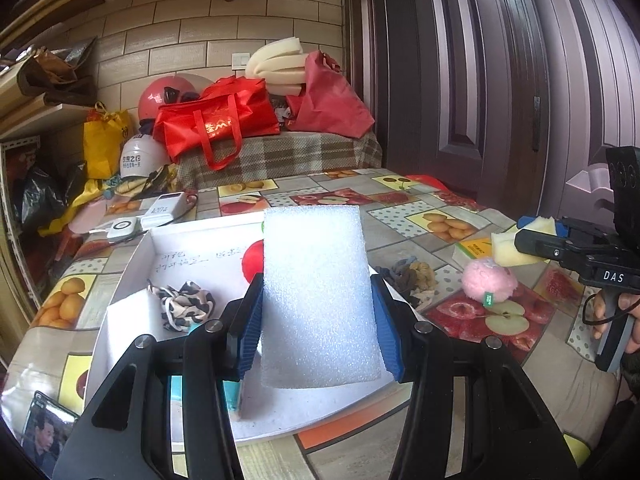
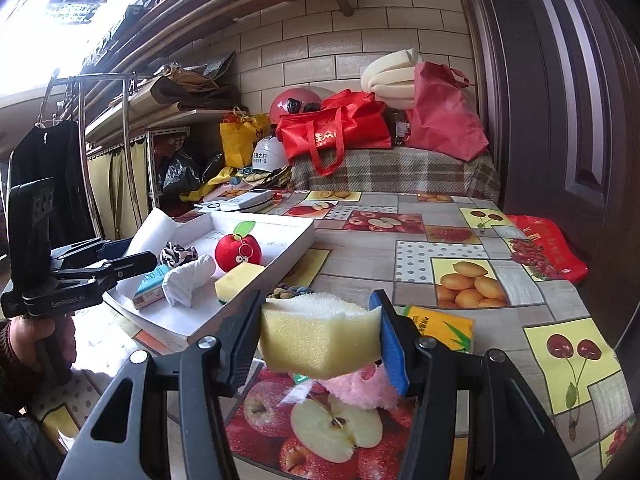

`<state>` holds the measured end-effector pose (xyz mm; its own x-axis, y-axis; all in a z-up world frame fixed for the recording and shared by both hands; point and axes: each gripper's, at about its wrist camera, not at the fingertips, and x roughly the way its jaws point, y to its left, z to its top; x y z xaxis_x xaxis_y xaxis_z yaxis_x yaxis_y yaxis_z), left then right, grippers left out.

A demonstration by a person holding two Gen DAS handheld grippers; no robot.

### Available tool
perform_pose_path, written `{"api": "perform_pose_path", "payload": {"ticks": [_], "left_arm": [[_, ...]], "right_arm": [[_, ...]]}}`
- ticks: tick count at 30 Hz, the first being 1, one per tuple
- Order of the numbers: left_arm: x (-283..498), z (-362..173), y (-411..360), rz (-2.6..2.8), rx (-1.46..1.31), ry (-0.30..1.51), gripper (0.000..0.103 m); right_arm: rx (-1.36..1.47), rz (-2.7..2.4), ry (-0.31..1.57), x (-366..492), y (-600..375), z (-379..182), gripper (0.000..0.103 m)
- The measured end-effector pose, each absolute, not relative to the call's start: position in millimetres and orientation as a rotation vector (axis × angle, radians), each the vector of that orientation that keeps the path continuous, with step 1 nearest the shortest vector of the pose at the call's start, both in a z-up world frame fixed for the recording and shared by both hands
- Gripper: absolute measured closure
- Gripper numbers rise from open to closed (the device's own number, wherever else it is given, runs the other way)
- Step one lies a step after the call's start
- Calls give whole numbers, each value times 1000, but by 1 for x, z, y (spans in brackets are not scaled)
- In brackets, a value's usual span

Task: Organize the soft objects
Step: 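Carry the foam sheet and sponge over the white box with both tools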

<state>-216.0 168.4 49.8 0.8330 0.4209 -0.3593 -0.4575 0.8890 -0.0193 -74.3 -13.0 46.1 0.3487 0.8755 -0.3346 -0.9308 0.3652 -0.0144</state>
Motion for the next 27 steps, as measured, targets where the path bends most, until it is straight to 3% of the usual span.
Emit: {"api": "perform_pose_path", "payload": {"ticks": [27], "left_arm": [[-251, 46, 222, 598, -155, 345, 53]], "right_arm": [[-246, 1278, 401, -104, 59, 32, 49]]}}
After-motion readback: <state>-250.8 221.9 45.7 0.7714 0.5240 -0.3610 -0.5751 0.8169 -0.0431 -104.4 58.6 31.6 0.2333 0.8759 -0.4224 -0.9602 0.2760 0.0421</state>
